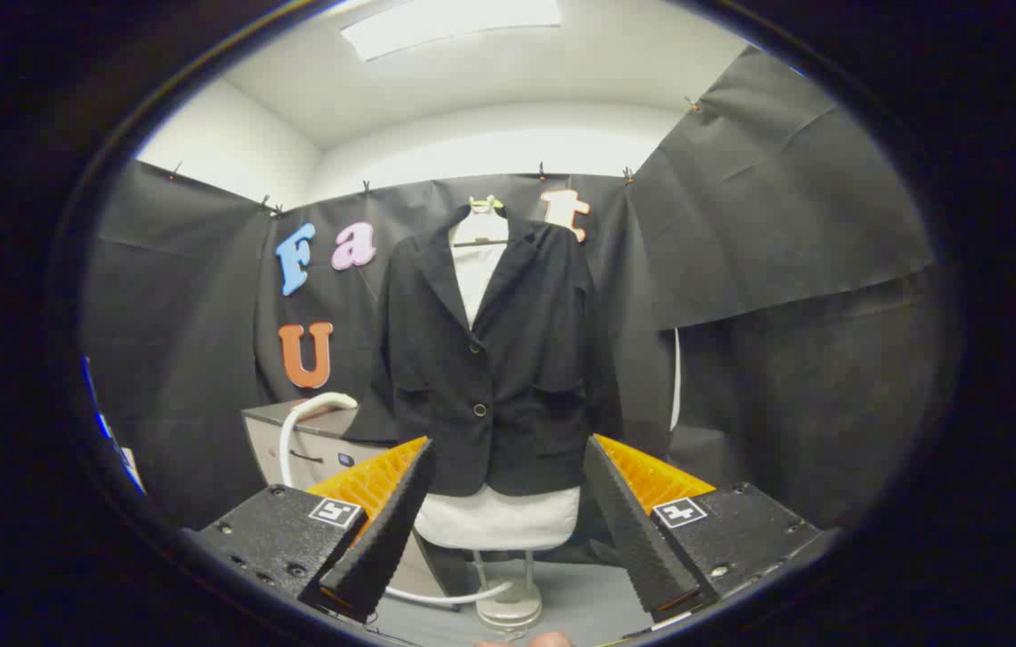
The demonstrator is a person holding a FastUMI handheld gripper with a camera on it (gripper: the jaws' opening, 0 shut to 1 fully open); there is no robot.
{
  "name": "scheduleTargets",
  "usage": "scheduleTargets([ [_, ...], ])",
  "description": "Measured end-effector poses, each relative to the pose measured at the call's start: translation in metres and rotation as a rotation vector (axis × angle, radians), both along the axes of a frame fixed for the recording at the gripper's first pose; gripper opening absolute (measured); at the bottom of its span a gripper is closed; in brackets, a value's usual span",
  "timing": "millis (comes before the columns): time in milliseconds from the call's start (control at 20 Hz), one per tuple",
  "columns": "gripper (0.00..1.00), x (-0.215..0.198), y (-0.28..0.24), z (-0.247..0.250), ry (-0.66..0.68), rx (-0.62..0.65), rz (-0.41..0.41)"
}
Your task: Iron the clothes twice with a garment steamer, once on the left side and once on the right side.
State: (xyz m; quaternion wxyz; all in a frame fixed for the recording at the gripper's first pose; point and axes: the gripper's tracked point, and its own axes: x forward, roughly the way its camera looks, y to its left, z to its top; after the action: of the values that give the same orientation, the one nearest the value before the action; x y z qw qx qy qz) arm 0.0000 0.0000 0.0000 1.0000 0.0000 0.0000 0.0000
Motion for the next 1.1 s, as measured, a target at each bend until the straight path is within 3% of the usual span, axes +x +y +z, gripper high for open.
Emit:
scheduleTargets([
  [650, 1.00, 0.019, -0.031, -0.025, 0.070, 0.050, 0.201],
  [1100, 1.00, 0.034, -0.027, -0.044, 0.094, 0.025, 0.188],
])
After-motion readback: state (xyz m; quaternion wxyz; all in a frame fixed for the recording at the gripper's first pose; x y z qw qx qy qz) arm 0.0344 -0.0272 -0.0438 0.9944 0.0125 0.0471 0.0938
